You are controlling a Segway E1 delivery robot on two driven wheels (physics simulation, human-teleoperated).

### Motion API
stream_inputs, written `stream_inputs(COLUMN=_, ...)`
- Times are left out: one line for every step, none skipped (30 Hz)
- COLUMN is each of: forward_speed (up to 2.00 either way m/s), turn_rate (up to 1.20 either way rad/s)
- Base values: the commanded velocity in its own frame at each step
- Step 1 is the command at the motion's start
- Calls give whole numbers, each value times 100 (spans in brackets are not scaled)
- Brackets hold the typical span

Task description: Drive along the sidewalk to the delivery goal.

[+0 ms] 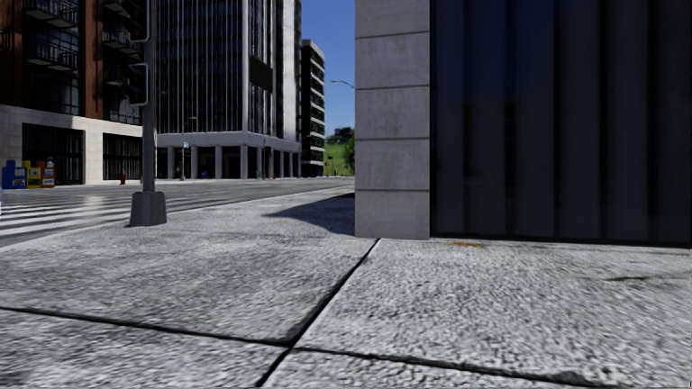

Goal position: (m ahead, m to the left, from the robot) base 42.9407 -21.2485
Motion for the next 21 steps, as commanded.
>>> stream_inputs(forward_speed=151, turn_rate=28)
stream_inputs(forward_speed=151, turn_rate=28)
stream_inputs(forward_speed=151, turn_rate=28)
stream_inputs(forward_speed=151, turn_rate=29)
stream_inputs(forward_speed=151, turn_rate=29)
stream_inputs(forward_speed=151, turn_rate=29)
stream_inputs(forward_speed=151, turn_rate=29)
stream_inputs(forward_speed=151, turn_rate=29)
stream_inputs(forward_speed=151, turn_rate=30)
stream_inputs(forward_speed=151, turn_rate=33)
stream_inputs(forward_speed=151, turn_rate=36)
stream_inputs(forward_speed=151, turn_rate=38)
stream_inputs(forward_speed=151, turn_rate=38)
stream_inputs(forward_speed=151, turn_rate=39)
stream_inputs(forward_speed=151, turn_rate=40)
stream_inputs(forward_speed=154, turn_rate=40)
stream_inputs(forward_speed=168, turn_rate=40)
stream_inputs(forward_speed=168, turn_rate=40)
stream_inputs(forward_speed=200, turn_rate=40)
stream_inputs(forward_speed=200, turn_rate=40)
stream_inputs(forward_speed=200, turn_rate=40)
